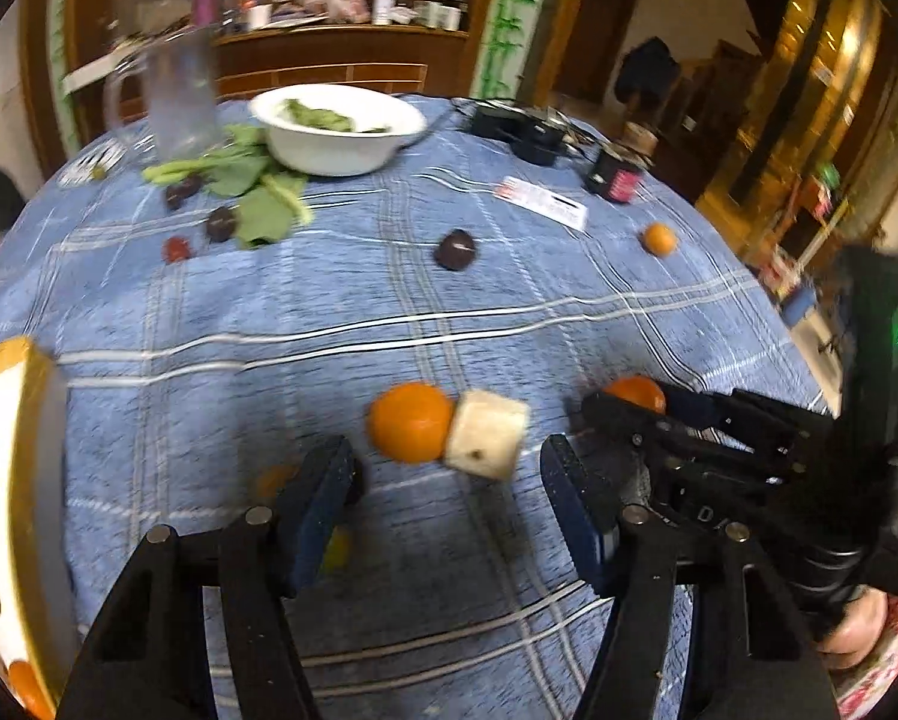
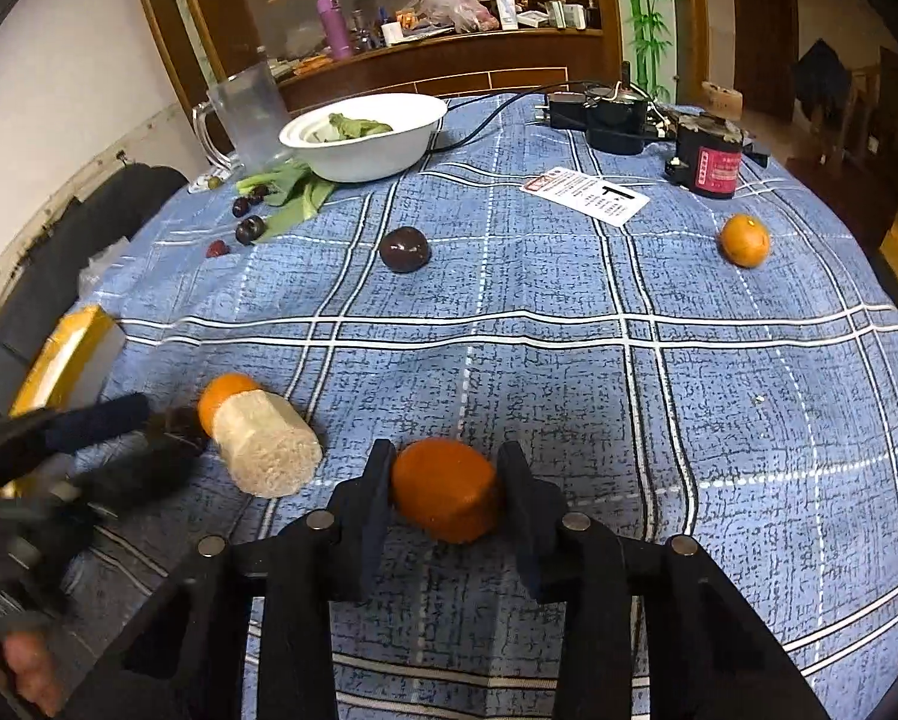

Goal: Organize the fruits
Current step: 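Grasp the white bread cylinder with the left tool while the right tool grasps an orange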

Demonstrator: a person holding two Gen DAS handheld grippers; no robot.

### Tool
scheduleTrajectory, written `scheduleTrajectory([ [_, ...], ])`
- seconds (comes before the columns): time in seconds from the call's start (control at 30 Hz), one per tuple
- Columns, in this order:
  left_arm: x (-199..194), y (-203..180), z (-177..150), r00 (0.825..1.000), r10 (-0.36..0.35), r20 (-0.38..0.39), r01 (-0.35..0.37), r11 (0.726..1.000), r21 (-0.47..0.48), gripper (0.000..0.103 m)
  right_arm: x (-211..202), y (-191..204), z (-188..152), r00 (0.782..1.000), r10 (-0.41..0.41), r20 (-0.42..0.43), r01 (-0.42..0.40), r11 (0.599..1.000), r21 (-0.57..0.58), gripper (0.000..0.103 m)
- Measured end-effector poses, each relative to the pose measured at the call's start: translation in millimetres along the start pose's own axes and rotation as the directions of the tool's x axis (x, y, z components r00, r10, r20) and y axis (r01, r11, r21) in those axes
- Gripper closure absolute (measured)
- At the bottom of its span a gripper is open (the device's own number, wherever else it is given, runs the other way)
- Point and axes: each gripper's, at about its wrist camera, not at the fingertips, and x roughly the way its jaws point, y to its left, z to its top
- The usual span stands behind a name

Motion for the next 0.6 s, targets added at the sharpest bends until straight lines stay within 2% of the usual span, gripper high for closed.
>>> scheduleTrajectory([
  [0.2,18.0,-23.5,3.2,0.996,0.084,0.023,-0.086,0.989,0.121,0.040,-13.3,-23.4,-1.0,0.999,0.019,0.031,-0.022,0.996,0.084,0.066],
  [0.27,16.7,-28.4,0.9,0.991,0.124,0.040,-0.129,0.979,0.161,0.062,-12.3,-29.0,-1.1,0.999,0.041,0.026,-0.044,0.993,0.114,0.066],
  [0.3,15.8,-30.3,0.0,0.990,0.132,0.041,-0.137,0.974,0.180,0.063,-11.3,-29.0,-1.0,0.999,0.045,0.024,-0.047,0.992,0.116,0.066],
  [0.33,14.0,-30.4,-1.3,0.992,0.121,0.033,-0.125,0.974,0.187,0.072,-10.1,-27.6,-1.0,0.999,0.045,0.020,-0.047,0.993,0.112,0.066],
  [0.37,11.7,-29.4,-3.1,0.995,0.097,0.014,-0.097,0.978,0.185,0.074,-9.7,-26.3,-1.0,0.999,0.044,0.018,-0.046,0.993,0.109,0.066],
  [0.5,-2.5,-25.1,-13.9,0.997,0.081,-0.005,-0.079,0.981,0.176,0.075,-13.8,-22.7,1.4,0.998,0.059,0.030,-0.061,0.992,0.106,0.066],
  [0.6,-10.6,-24.5,-15.9,0.997,0.065,0.033,-0.070,0.984,0.164,0.072,-19.0,-22.2,3.7,0.997,0.060,0.050,-0.065,0.992,0.104,0.066],
])
